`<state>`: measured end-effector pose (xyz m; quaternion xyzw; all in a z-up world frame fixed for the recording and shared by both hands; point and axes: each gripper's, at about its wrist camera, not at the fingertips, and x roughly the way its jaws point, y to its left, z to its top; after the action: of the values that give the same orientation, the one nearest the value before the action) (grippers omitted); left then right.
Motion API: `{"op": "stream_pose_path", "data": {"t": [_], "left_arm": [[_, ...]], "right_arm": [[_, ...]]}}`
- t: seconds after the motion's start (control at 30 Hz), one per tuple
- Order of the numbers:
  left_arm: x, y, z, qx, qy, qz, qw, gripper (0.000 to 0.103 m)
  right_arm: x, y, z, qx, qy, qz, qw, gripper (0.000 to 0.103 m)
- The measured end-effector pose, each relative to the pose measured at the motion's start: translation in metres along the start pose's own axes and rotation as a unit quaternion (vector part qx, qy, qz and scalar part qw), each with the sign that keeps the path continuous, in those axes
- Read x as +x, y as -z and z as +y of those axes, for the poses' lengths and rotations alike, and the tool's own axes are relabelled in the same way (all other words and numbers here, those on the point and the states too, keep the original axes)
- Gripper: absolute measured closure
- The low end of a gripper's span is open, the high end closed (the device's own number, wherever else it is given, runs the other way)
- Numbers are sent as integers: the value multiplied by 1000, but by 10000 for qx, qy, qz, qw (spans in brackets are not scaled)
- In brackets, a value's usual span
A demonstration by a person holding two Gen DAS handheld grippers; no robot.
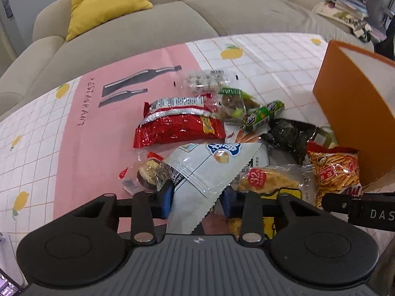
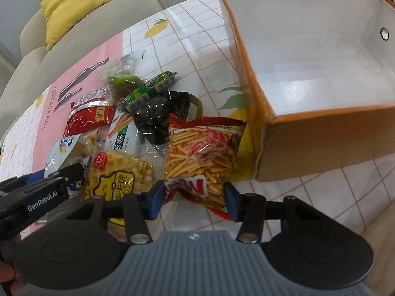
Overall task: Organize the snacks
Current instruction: 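Grasp the white chip bag with the left gripper while the right grasps the orange stick bag, then carry the white chip bag with the left gripper while the right carries the orange stick bag into the box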
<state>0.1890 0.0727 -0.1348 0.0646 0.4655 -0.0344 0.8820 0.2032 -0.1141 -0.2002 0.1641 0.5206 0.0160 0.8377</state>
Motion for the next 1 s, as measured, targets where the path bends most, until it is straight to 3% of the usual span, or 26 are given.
{"op": "stream_pose_path", "data": {"t": [0.27,0.57,0.77,1.0], "left_arm": [[-47,-3,-1,-250,147,-307,9991,62],[-108,-11,-15,-329,448,-530,9970,63],[-143,-26,-46,19,755,-829,9937,63],[-155,-62,-109,868,1246,-1110,9822,63]], "right_arm": [[-37,6,-2,-179,-388,-191,9989,67],[-101,15,-7,-427,-1097,-491,9918,70],[-146,7,-34,-552,-1205,-789,9880,70],[-185,-31,-98,-472,-915,-857,9910,70]]}}
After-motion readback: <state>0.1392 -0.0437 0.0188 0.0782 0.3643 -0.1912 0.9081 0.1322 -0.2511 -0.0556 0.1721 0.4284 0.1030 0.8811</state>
